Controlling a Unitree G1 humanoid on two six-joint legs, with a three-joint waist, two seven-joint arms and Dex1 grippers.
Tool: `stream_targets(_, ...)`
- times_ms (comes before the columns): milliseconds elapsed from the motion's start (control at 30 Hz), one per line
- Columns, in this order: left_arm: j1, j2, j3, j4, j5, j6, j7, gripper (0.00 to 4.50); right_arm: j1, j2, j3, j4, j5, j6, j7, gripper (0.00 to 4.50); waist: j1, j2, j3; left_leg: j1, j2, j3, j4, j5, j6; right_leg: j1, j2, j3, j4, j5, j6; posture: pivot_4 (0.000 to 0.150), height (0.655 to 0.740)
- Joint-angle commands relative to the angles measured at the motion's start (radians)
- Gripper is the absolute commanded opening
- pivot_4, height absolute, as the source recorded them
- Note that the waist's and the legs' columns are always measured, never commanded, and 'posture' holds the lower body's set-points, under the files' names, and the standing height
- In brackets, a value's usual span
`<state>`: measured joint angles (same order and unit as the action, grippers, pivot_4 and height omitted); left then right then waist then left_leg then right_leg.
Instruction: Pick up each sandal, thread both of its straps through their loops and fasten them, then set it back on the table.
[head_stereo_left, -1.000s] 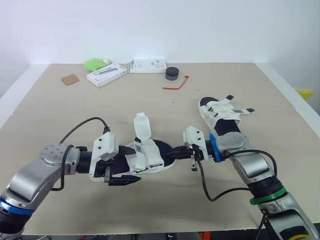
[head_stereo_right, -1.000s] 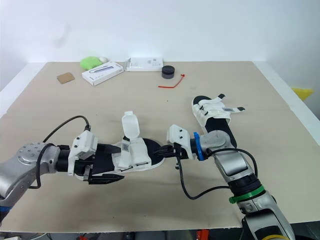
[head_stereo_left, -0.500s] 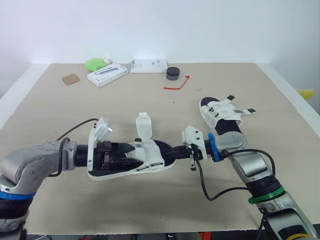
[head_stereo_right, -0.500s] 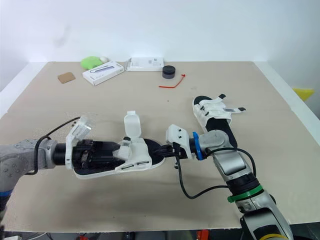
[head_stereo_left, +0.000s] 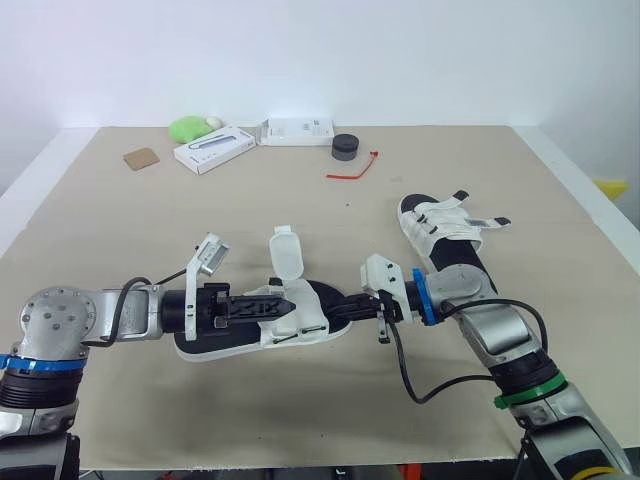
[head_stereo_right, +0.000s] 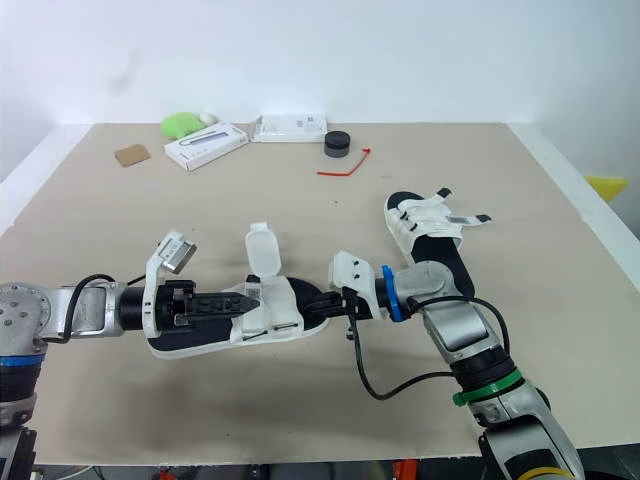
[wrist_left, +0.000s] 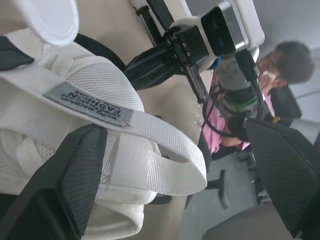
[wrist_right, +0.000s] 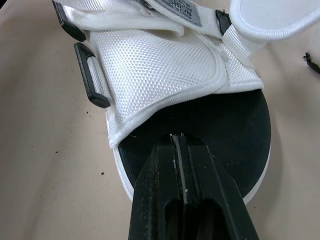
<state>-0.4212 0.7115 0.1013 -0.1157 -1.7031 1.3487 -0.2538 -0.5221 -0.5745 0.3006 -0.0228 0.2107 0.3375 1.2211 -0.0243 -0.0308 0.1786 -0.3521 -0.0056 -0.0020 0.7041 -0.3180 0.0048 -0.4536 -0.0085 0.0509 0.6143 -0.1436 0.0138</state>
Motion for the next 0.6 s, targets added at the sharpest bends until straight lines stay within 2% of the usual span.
stream_targets(33, -0.011, -0.027, -0.036, 0.038, -0.141, -0.072, 0.142, 4.48, -0.009, -0.004, -0.010, -0.030, 0.009, -0.010, 0.005, 0.00, 0.001, 0.000, 0.000, 0.000, 0.000, 0.000, 0.000, 0.000, 0.000, 0.000, 0.000, 0.000, 0.000, 0.000, 0.000, 0.150, 0.7400)
stream_targets(133, -0.022, -0.032, -0.064, 0.042, -0.220, -0.111, 0.203, 4.48, -0.005, -0.008, -0.009, -0.034, 0.010, -0.009, 0.007, 0.00, 0.001, 0.000, 0.000, 0.000, -0.001, 0.000, 0.000, 0.001, -0.001, 0.000, -0.001, 0.000, 0.000, 0.001, 0.000, 0.150, 0.7400)
stream_targets(233, -0.027, -0.031, -0.091, 0.053, -0.264, -0.137, 0.262, 3.72, -0.006, -0.009, -0.009, -0.035, 0.009, -0.011, 0.008, 0.00, 0.001, 0.000, 0.000, 0.000, -0.002, -0.001, 0.000, 0.001, -0.002, 0.000, -0.002, -0.001, 0.000, 0.001, 0.000, 0.150, 0.7400)
stream_targets(300, -0.028, -0.030, -0.099, 0.054, -0.269, -0.141, 0.275, 2.63, -0.007, -0.009, -0.010, -0.035, 0.009, -0.012, 0.008, 0.00, 0.001, 0.000, 0.000, 0.000, -0.002, -0.001, 0.000, 0.001, -0.002, 0.000, -0.001, -0.001, 0.000, 0.000, 0.000, 0.150, 0.7400)
stream_targets(333, -0.028, -0.030, -0.101, 0.054, -0.269, -0.140, 0.276, 2.49, -0.007, -0.009, -0.010, -0.036, 0.010, -0.011, 0.008, 0.00, 0.001, 0.000, 0.000, 0.000, -0.002, -0.001, 0.000, 0.001, -0.002, 0.000, -0.001, -0.001, 0.000, 0.000, 0.000, 0.150, 0.7400)
stream_targets(367, -0.026, -0.035, -0.100, 0.057, -0.269, -0.142, 0.280, 2.15, -0.007, -0.010, -0.010, -0.036, 0.009, -0.011, 0.008, 0.00, 0.001, 0.000, 0.000, 0.000, -0.002, -0.001, 0.000, 0.001, -0.002, 0.000, -0.001, -0.001, 0.000, 0.000, 0.000, 0.150, 0.7400)
stream_targets(433, -0.026, -0.037, -0.102, 0.063, -0.269, -0.143, 0.286, 1.27, -0.005, -0.010, -0.010, -0.038, 0.009, -0.011, 0.008, 0.00, 0.001, 0.000, 0.000, 0.000, -0.003, -0.001, 0.000, 0.001, -0.002, 0.000, -0.001, -0.001, 0.000, 0.000, 0.000, 0.150, 0.7400)
stream_targets(467, -0.024, -0.043, -0.099, 0.071, -0.269, -0.144, 0.291, 0.99, -0.004, -0.010, -0.010, -0.039, 0.009, -0.011, 0.008, 0.00, 0.001, 0.000, 0.000, 0.000, -0.003, -0.001, 0.000, 0.001, -0.002, 0.000, -0.001, -0.001, 0.000, 0.000, 0.000, 0.150, 0.7400)
stream_targets(500, -0.024, -0.044, -0.098, 0.077, -0.269, -0.145, 0.297, 0.38, -0.003, -0.011, -0.010, -0.040, 0.009, -0.011, 0.008, 0.00, 0.001, 0.000, 0.000, 0.000, -0.003, -0.001, 0.000, 0.001, -0.003, 0.000, -0.001, -0.001, 0.000, 0.000, 0.000, 0.150, 0.7400)
stream_targets(533, -0.025, -0.041, -0.098, 0.080, -0.269, -0.145, 0.301, 0.09, -0.002, -0.011, -0.010, -0.041, 0.010, -0.011, 0.008, 0.00, 0.001, 0.000, 0.000, 0.000, -0.003, -0.001, 0.000, 0.002, -0.003, 0.000, -0.001, -0.001, 0.000, 0.000, 0.000, 0.150, 0.7400)
stream_targets(600, -0.026, -0.039, -0.096, 0.086, -0.269, -0.142, 0.306, 0.09, -0.001, -0.012, -0.010, -0.041, 0.010, -0.012, 0.008, 0.00, 0.001, 0.000, 0.000, 0.000, -0.004, -0.001, 0.000, 0.002, -0.003, 0.000, -0.001, -0.001, 0.000, 0.000, 0.000, 0.150, 0.7400)
